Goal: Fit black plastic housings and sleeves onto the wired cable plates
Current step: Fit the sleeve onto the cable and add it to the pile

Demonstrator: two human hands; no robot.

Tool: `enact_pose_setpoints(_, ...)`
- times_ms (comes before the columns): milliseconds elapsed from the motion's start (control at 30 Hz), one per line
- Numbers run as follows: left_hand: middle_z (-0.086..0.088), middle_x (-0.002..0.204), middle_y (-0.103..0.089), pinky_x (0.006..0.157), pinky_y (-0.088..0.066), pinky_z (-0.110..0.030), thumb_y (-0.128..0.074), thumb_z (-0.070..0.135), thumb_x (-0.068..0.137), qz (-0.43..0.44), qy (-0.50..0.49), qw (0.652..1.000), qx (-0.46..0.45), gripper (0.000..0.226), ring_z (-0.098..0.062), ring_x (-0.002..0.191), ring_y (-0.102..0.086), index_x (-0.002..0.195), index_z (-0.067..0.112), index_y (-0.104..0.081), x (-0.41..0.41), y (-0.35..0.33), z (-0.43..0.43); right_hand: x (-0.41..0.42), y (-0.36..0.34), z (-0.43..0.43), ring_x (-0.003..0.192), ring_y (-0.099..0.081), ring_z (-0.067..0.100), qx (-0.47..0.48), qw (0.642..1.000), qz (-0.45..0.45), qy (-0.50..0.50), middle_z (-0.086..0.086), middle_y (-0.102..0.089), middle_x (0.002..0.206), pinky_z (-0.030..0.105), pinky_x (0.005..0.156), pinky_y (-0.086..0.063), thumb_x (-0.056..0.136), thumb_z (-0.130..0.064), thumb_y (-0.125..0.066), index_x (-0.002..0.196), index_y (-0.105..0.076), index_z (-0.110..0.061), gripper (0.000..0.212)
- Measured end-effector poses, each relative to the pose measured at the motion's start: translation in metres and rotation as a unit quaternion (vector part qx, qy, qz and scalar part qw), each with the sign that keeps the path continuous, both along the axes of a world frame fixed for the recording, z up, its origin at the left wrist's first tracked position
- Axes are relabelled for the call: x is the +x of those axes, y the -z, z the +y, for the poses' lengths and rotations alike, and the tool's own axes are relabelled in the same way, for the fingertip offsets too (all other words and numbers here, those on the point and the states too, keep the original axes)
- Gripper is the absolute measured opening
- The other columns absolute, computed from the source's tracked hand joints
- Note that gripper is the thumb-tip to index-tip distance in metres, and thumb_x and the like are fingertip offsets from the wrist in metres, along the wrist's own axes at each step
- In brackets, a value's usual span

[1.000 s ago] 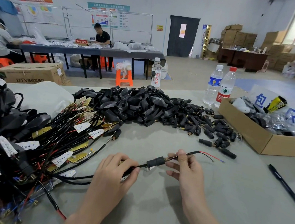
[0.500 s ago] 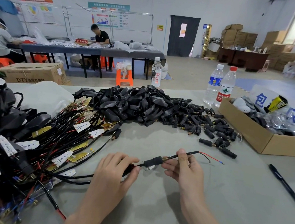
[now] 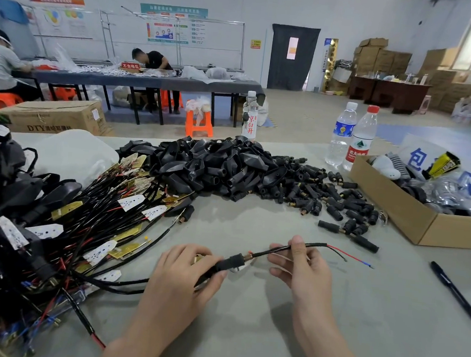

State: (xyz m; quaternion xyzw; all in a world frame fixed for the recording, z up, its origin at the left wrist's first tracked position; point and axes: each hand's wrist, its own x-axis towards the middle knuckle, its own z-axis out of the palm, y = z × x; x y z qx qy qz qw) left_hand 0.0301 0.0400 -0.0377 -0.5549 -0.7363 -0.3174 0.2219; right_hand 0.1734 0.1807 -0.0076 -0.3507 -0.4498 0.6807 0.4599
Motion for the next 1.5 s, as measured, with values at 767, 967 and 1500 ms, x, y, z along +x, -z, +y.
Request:
enact_pose_setpoints(767, 0.017, 0.096, -0.061, 0.076, -0.048, -0.032, -0.052, 0.05, 0.089, -0.069, -0.007, 0.997, -0.037, 0.029, -0.009, 0.086, -0.058, 0.104, 0.03, -0.068, 0.001, -0.001, -0.002, -0.012, 0.009, -0.014, 0.066, -0.07, 0.014, 0.003, 0.993, 0.004, -0.115, 0.01, -0.076, 0.079, 0.02, 0.058, -0.055, 0.096, -0.004, -0.059, 0.099, -0.061, -0.003, 0.004)
enact_pose_setpoints(967, 0.017, 0.1, -0.061, 0.078, -0.049, -0.03, -0.051, 0.048, 0.088, -0.061, -0.008, 0.997, -0.053, 0.03, -0.009, 0.088, -0.059, 0.107, 0.03, -0.066, 0.0, -0.004, -0.005, -0.012, 0.008, -0.018, 0.064, -0.072, 0.018, 0.006, 0.996, 0.002, -0.088, 0.013, -0.076, 0.082, 0.022, 0.055, -0.055, 0.1, -0.01, -0.054, 0.098, -0.056, -0.007, 0.004)
enact_pose_setpoints(1500, 0.012, 0.101, -0.062, 0.076, -0.052, -0.035, -0.055, 0.044, 0.091, -0.077, 0.022, 0.997, -0.01, 0.029, -0.01, 0.088, -0.06, 0.107, 0.025, -0.07, 0.004, -0.01, -0.004, -0.011, 0.014, -0.017, 0.068, -0.071, 0.014, 0.013, 0.986, 0.01, -0.166, 0.005, -0.07, 0.076, 0.021, 0.061, -0.057, 0.092, 0.0, -0.063, 0.095, -0.066, -0.002, 0.004)
